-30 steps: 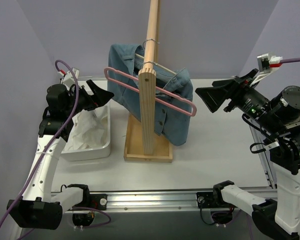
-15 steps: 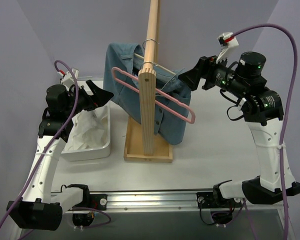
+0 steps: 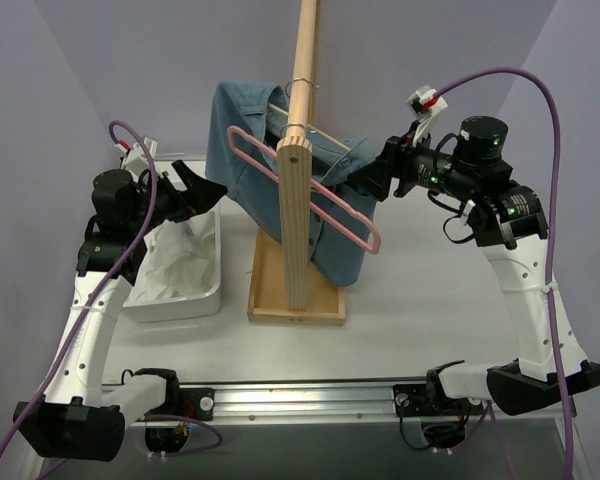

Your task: Remove the skirt from the hanger

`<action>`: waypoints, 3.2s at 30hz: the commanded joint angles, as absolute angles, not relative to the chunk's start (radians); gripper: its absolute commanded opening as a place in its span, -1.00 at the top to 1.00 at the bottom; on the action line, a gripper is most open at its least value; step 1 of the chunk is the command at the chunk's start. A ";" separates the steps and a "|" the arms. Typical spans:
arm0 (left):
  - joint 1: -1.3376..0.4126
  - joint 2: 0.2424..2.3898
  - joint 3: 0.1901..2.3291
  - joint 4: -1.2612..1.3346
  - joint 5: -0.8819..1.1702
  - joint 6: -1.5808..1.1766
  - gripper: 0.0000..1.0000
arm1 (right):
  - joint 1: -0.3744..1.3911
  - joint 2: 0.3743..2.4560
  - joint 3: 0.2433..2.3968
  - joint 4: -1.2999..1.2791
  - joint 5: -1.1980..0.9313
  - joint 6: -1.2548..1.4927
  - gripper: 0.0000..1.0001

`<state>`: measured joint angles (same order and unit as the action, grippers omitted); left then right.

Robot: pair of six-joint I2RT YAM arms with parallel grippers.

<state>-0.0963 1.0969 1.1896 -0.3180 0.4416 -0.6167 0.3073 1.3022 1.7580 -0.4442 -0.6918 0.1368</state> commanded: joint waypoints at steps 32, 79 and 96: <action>-0.077 1.108 1.178 -0.236 0.472 -0.646 -0.89 | 0.302 1.419 1.779 -0.106 -0.986 0.024 1.00; -0.005 1.294 1.673 -0.200 0.549 -0.620 -0.92 | 0.328 1.497 1.640 0.074 -0.963 0.173 1.00; 0.028 1.615 1.790 0.480 1.200 -0.996 -0.83 | 0.331 1.594 1.729 0.093 -1.187 0.231 1.00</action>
<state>0.0334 1.6474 1.7798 0.2924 1.0863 -0.9413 0.3271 1.5848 1.6608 -0.0372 -1.1076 0.1764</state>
